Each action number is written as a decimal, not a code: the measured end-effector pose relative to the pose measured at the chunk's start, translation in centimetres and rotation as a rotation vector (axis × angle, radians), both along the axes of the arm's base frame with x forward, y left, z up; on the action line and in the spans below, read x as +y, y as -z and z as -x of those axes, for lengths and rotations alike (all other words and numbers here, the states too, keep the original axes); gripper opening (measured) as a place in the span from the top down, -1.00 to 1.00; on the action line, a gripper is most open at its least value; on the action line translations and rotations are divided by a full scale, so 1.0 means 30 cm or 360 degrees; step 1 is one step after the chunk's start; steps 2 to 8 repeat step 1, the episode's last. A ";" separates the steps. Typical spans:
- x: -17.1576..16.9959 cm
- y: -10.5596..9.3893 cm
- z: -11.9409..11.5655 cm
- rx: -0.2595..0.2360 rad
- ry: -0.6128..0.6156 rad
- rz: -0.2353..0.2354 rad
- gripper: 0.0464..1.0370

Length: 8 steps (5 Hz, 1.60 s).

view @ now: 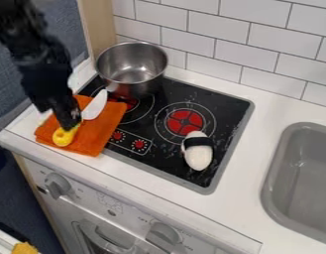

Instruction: Put the yellow knife on the orange cloth

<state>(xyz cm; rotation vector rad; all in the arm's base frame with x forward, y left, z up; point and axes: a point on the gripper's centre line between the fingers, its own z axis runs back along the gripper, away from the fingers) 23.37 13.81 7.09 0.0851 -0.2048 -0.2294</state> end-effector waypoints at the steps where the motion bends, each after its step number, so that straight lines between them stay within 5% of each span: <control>1: -0.016 -0.044 0.012 -0.0022 0.0031 0.0005 -0.92; 8: -0.016 -0.044 0.012 -0.0022 0.0031 0.0005 -0.92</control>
